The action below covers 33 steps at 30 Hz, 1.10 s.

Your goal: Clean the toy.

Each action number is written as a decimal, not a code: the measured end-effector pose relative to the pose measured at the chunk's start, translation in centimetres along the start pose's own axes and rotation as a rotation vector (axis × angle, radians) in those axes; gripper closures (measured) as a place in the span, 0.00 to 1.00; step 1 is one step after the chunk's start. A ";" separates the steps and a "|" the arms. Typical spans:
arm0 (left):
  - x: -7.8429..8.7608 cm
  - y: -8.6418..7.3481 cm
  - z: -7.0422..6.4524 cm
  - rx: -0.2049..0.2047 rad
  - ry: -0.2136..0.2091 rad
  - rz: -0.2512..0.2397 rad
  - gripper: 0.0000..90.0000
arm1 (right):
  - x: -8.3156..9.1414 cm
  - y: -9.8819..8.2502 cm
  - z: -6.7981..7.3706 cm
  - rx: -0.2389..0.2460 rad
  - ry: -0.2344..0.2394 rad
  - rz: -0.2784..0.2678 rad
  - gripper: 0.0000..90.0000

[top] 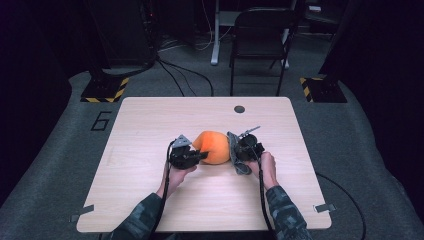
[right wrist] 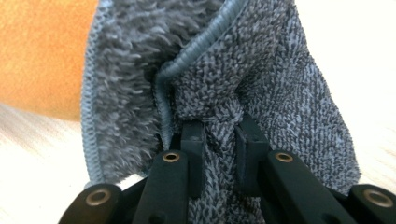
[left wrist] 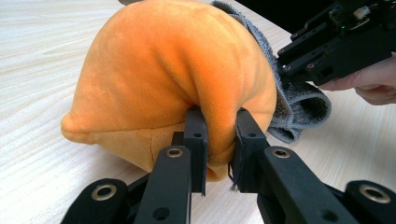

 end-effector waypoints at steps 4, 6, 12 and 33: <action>0.0 0.0 -0.1 0.015 0.000 -0.004 0.87 | 0.8 0.1 -0.3 -0.005 -0.010 -0.008 0.86; 0.1 0.0 -0.1 0.013 0.001 -0.002 0.87 | 2.4 0.5 -0.5 -0.015 -0.009 -0.051 0.86; 0.0 0.1 -0.1 0.010 0.005 -0.003 0.87 | 6.4 2.2 3.0 0.064 0.037 -0.201 0.86; 0.3 0.0 -0.2 -0.119 0.038 -0.023 0.64 | 4.1 2.3 4.2 0.103 0.062 -0.178 0.87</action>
Point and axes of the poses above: each handheld gripper's, and its own axes: x roughly backward along the jaws, y roughly out of its top, z roughly to its left, the point moved 2 cm from there along -x, roughly forward along the jaws, and after that the axes turned 6 degrees about -x, right-handed, at the moved point
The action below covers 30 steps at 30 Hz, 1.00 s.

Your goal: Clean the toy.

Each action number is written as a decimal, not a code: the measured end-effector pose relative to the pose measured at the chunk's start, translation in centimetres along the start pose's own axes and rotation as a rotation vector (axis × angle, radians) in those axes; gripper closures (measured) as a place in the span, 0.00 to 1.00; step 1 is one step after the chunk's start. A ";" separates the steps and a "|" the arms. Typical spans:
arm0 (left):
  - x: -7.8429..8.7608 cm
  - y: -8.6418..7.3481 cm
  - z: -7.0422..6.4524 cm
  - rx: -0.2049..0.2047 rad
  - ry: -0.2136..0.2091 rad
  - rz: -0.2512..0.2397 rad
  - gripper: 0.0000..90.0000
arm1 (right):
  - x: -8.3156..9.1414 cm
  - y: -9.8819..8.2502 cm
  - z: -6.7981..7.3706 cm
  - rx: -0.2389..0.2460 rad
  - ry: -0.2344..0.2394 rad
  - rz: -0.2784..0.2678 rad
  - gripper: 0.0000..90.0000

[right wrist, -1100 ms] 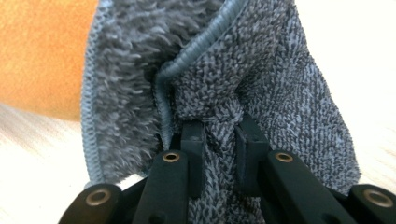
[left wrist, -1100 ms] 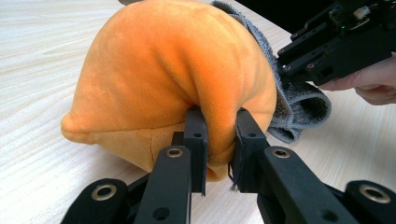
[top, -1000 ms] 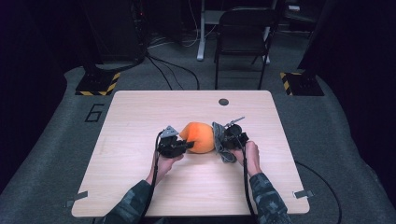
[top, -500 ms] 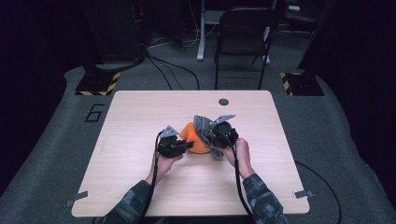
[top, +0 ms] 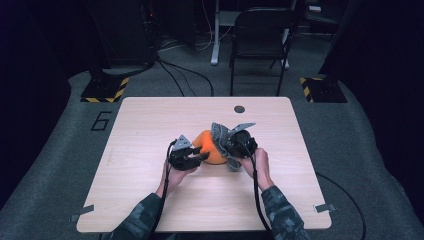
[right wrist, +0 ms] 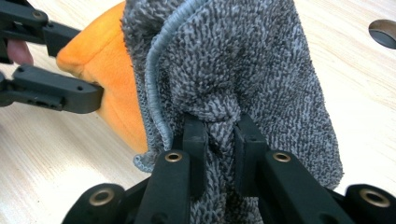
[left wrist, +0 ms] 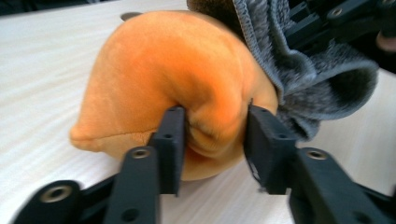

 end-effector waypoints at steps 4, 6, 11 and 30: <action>-0.1 0.0 -0.7 -0.078 0.057 0.015 0.51 | 0.0 0.1 0.1 -0.004 -0.009 -0.006 0.87; -0.1 0.0 -0.8 -0.101 0.064 0.025 0.46 | 0.0 0.1 0.0 0.004 -0.001 -0.003 0.87; -0.4 -0.2 -1.0 -0.161 0.135 0.060 0.34 | 0.0 0.2 0.0 -0.004 0.000 -0.007 0.87; -1.9 -1.0 -1.3 -0.280 0.171 0.051 0.78 | -0.1 0.0 -0.1 -0.028 0.007 -0.023 0.87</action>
Point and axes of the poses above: each handheld gripper's, and its own axes: x roughly backward along the jaws, y roughly out of its top, z roughly to its left, the point moved 2 cm from there along -x, roughly forward along the jaws, and after that the axes turned 6 degrees about -x, right-handed, at the moved point
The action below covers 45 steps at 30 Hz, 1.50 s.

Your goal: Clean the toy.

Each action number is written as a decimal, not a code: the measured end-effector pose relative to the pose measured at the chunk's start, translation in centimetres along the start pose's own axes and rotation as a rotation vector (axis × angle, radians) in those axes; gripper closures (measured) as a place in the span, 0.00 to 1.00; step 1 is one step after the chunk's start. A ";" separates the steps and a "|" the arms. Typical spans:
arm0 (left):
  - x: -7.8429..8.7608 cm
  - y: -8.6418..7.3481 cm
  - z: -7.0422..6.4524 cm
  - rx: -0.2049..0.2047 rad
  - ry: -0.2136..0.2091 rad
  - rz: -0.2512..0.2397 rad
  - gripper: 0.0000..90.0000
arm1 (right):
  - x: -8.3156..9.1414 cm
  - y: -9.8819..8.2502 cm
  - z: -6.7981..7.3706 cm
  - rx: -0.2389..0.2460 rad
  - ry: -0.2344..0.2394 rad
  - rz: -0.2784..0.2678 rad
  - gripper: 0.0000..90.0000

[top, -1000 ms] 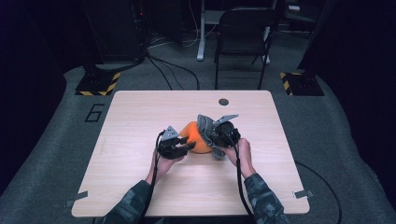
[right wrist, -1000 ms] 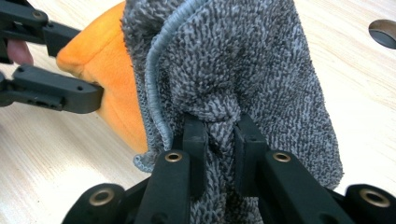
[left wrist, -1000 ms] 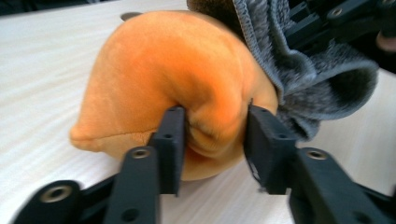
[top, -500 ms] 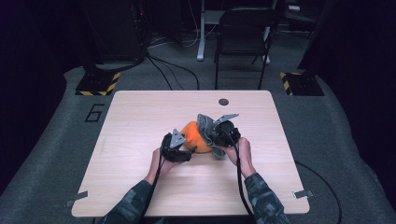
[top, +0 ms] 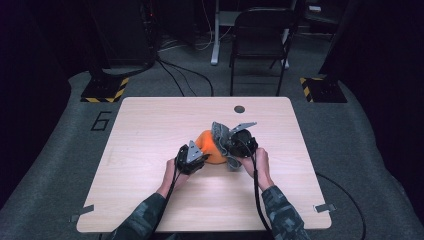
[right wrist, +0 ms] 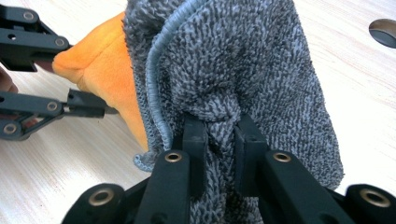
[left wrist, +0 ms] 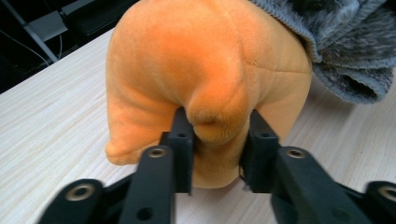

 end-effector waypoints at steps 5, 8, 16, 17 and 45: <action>0.1 -0.1 0.4 0.058 -0.016 -0.029 0.87 | 0.3 0.1 -0.2 0.005 -0.005 -0.015 0.87; 0.1 0.2 0.8 0.108 -0.029 -0.055 0.89 | 0.9 0.3 -0.4 -0.001 -0.012 -0.042 0.87; 1.0 1.6 1.6 0.257 -0.062 -0.081 0.90 | 4.4 1.4 0.3 0.017 -0.015 -0.125 0.87; 1.2 1.8 1.6 0.283 -0.075 -0.082 0.90 | 4.4 1.4 0.3 0.017 -0.015 -0.125 0.87; 0.7 0.8 1.6 0.445 -0.155 -0.024 0.88 | 1.0 -0.1 2.2 0.088 -0.066 -0.030 0.87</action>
Point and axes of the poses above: each handheld gripper's, and its own axes: x roughly backward along the jaws, y roughly out of its top, z roughly to its left, the point moved 2 cm from there along -x, roughly forward along the jaws, and after that the axes turned 6 degrees about -x, right-handed, at the moved point
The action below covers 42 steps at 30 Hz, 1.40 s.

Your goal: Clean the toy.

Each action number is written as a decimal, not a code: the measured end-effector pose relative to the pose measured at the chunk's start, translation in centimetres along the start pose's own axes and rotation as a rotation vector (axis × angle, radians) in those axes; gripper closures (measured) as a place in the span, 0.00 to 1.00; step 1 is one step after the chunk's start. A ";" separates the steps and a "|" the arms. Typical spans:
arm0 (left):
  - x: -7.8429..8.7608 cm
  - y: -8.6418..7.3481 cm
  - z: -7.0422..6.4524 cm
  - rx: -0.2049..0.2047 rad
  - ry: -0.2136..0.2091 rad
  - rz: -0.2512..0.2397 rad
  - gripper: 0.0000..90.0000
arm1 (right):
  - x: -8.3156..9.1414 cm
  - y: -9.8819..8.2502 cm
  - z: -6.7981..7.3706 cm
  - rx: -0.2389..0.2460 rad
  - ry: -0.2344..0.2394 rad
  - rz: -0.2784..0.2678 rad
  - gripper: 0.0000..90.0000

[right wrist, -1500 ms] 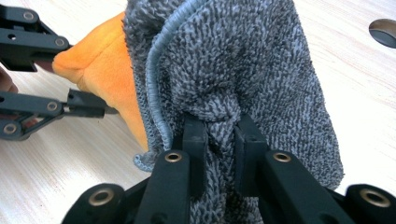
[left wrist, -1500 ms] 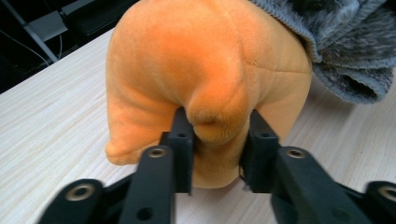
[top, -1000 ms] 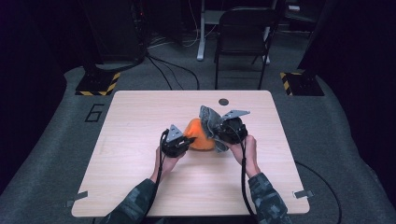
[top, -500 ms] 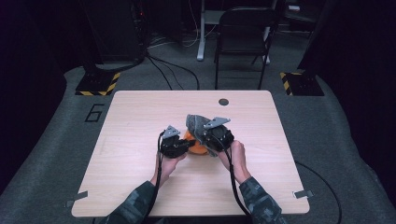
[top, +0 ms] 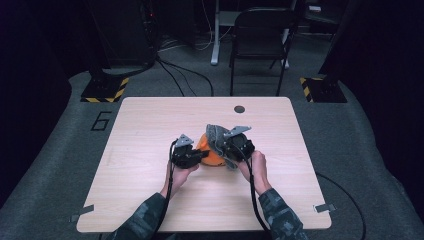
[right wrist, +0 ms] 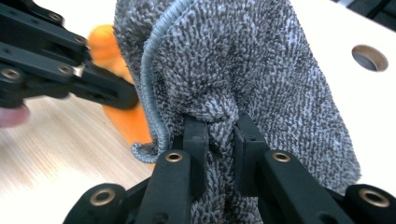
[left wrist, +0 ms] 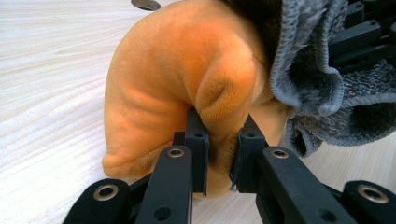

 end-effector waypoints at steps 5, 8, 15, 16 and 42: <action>0.0 0.0 0.3 0.004 -0.008 0.003 0.88 | -0.7 -1.0 -2.1 -0.067 -0.009 0.052 0.87; -0.1 -0.1 0.3 0.000 -0.014 0.004 0.88 | -1.0 -1.4 -2.7 -0.088 -0.008 0.066 0.87; 0.0 -0.1 0.3 -0.007 -0.020 0.011 0.88 | -2.6 -2.9 -4.6 -0.133 -0.031 0.142 0.87; 0.0 -0.1 0.3 -0.010 -0.018 0.011 0.88 | -2.9 -3.2 -4.8 -0.140 -0.032 0.152 0.87; 0.1 -0.1 0.6 0.004 -0.010 -0.003 0.86 | 3.0 1.4 -1.0 -0.050 0.064 -0.032 0.87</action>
Point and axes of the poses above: each handheld gripper's, and its own axes: x roughly backward along the jaws, y roughly out of its top, z roughly to its left, the point moved 2 cm from there along -x, roughly forward along the jaws, and after that the axes turned 6 degrees about -x, right-handed, at the moved point
